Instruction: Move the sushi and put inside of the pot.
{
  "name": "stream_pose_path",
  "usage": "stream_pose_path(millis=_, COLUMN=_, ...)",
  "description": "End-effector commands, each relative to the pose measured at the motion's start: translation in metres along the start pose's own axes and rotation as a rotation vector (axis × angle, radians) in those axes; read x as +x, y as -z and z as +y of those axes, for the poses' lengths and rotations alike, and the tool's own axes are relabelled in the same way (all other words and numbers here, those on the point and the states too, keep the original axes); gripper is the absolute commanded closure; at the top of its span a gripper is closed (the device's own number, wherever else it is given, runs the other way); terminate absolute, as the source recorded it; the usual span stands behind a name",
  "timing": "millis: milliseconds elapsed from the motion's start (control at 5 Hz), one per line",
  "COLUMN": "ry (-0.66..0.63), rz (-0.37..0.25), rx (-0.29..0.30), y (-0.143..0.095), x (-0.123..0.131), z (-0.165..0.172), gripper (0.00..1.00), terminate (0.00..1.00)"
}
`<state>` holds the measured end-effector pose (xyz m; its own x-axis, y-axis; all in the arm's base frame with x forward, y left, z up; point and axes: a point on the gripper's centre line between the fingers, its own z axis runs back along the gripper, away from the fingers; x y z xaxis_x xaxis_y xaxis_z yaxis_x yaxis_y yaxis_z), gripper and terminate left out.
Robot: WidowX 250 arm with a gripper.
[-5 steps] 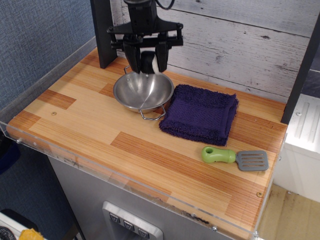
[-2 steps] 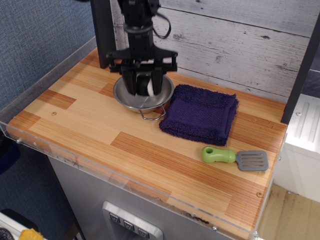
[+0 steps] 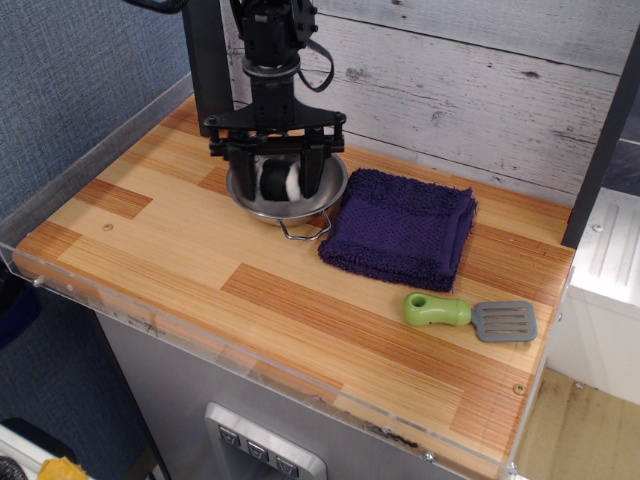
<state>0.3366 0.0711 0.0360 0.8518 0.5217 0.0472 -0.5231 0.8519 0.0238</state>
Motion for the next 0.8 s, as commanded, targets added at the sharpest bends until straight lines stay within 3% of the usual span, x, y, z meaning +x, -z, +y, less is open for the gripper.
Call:
stream_pose_path(millis=0, ry=0.007, rz=-0.046, rx=0.016, y=-0.014, x=0.001, z=-0.002, gripper=0.0, terminate=0.0)
stream_pose_path(millis=400, ry=0.013, rz=-0.073, rx=-0.008, y=-0.023, x=0.001, z=-0.003, gripper=0.0, terminate=0.0)
stream_pose_path(millis=600, ry=0.001, rz=-0.107, rx=-0.085, y=-0.053, x=0.003, z=-0.006, gripper=0.0, terminate=0.0)
